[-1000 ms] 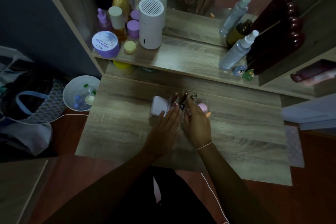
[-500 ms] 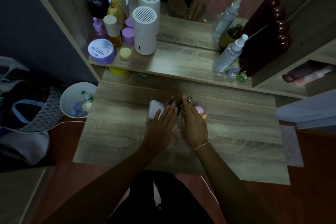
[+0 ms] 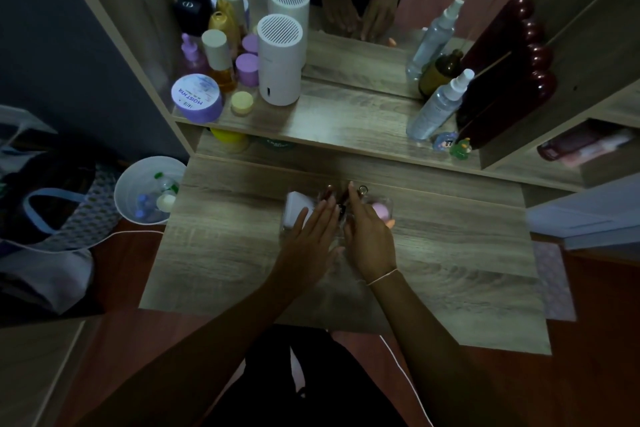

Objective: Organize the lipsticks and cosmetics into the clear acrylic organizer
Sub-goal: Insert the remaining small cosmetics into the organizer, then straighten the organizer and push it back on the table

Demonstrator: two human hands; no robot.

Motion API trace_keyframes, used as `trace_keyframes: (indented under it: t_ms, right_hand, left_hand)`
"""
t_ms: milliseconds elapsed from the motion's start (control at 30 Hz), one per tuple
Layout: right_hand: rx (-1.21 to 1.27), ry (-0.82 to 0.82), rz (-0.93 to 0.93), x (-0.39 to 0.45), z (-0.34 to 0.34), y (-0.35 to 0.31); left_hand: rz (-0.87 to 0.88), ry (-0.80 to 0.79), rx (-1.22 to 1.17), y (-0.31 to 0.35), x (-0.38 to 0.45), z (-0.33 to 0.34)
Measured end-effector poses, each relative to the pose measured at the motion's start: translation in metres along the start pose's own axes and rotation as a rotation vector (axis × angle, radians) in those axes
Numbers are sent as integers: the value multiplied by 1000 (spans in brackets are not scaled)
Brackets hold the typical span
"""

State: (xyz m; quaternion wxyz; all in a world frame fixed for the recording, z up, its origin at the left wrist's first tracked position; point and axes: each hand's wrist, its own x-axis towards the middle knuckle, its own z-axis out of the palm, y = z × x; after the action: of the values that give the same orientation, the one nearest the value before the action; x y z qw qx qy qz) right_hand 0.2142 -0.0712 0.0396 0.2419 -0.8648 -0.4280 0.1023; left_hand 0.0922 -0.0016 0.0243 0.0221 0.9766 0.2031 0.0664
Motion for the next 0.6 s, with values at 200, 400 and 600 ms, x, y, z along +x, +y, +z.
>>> trace_keyframes:
  t_ms: [200,400,600]
  right_hand:
    - [58,-2,24,2,0,0]
    - [20,42,-1,-9,-10,-3]
    - [-26,305,15,-57,-14,17]
  left_hand:
    - [-17,-56,-40,-1,3,1]
    - [-11,-80,-98,-1,1,4]
    - [-260,-24,-337,-23,-34,13]
